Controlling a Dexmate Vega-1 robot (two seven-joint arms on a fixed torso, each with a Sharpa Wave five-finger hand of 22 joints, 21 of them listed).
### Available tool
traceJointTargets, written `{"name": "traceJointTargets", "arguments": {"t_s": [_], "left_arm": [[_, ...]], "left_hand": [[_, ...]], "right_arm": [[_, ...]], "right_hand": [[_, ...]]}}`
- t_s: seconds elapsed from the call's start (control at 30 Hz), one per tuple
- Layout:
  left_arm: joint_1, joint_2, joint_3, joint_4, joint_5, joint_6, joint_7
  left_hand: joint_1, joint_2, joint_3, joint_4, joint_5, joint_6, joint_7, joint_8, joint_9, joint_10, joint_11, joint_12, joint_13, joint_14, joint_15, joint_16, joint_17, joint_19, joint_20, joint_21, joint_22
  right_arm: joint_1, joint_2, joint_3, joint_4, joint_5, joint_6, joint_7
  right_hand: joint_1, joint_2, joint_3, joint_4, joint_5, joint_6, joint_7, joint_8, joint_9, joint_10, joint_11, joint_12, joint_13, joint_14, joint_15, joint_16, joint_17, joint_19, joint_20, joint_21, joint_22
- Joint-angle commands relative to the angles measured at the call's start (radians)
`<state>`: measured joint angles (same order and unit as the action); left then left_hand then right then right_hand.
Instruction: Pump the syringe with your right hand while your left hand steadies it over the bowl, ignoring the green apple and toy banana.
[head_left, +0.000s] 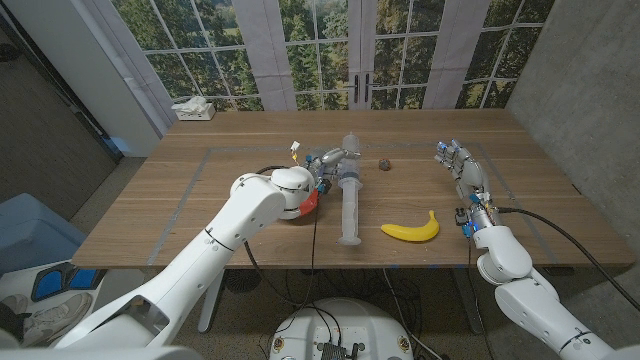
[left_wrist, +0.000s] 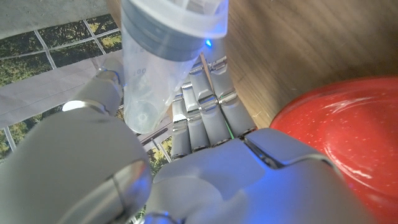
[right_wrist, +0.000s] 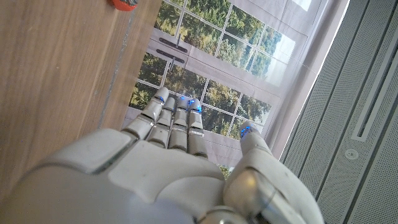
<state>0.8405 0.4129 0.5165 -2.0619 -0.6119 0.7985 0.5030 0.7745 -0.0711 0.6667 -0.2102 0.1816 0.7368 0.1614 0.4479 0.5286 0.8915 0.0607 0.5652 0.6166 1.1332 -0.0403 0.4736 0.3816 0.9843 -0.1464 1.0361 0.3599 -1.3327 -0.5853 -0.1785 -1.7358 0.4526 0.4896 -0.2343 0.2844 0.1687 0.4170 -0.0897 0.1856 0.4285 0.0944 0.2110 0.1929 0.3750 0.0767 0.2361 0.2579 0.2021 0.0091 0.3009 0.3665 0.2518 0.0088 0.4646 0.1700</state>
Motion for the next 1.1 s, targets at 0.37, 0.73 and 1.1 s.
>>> {"name": "traceJointTargets", "arguments": {"t_s": [0.37,0.73,1.1], "left_arm": [[0.142,0.071,-0.115,-0.084,-0.304,-0.111,0.043],[0.223,0.111,-0.147,-0.128,-0.437,-0.183,0.100],[0.292,0.150,-0.180,-0.167,-0.607,-0.236,0.170]], "left_hand": [[0.242,0.228,0.052,0.027,0.005,0.080,-0.019,-0.005,-0.009,0.262,-0.222,-0.048,-0.048,0.169,-0.194,-0.023,-0.033,-0.010,-0.064,0.025,-0.016],[0.250,0.219,0.060,0.023,0.007,0.109,-0.006,-0.008,-0.023,0.274,-0.191,-0.083,-0.089,0.166,-0.195,-0.039,-0.060,-0.009,-0.060,0.040,-0.036],[0.256,0.204,0.068,0.024,0.009,0.115,-0.001,-0.035,-0.042,0.280,-0.191,-0.118,-0.139,0.162,-0.195,-0.056,-0.091,-0.008,-0.058,0.055,-0.063]], "right_arm": [[-0.014,0.011,-0.004,-0.019,-0.032,0.000,-0.029],[-0.032,0.015,-0.008,-0.051,-0.111,0.003,-0.065],[-0.036,0.013,-0.012,-0.056,-0.111,0.005,-0.051]], "right_hand": [[-0.003,-0.008,0.005,-0.006,0.003,0.010,0.005,-0.003,0.006,0.006,-0.005,0.000,0.003,0.004,0.000,-0.001,0.003,0.010,0.001,-0.011,0.003],[-0.003,-0.008,0.006,-0.008,0.003,0.006,-0.001,-0.004,0.006,-0.005,-0.010,-0.006,0.002,-0.001,-0.005,-0.004,0.002,0.010,-0.002,-0.018,0.003],[-0.003,-0.008,0.006,-0.009,0.003,0.006,-0.004,-0.005,0.005,-0.008,-0.010,-0.007,0.002,-0.002,-0.004,-0.005,0.001,0.010,-0.002,-0.023,0.003]]}}
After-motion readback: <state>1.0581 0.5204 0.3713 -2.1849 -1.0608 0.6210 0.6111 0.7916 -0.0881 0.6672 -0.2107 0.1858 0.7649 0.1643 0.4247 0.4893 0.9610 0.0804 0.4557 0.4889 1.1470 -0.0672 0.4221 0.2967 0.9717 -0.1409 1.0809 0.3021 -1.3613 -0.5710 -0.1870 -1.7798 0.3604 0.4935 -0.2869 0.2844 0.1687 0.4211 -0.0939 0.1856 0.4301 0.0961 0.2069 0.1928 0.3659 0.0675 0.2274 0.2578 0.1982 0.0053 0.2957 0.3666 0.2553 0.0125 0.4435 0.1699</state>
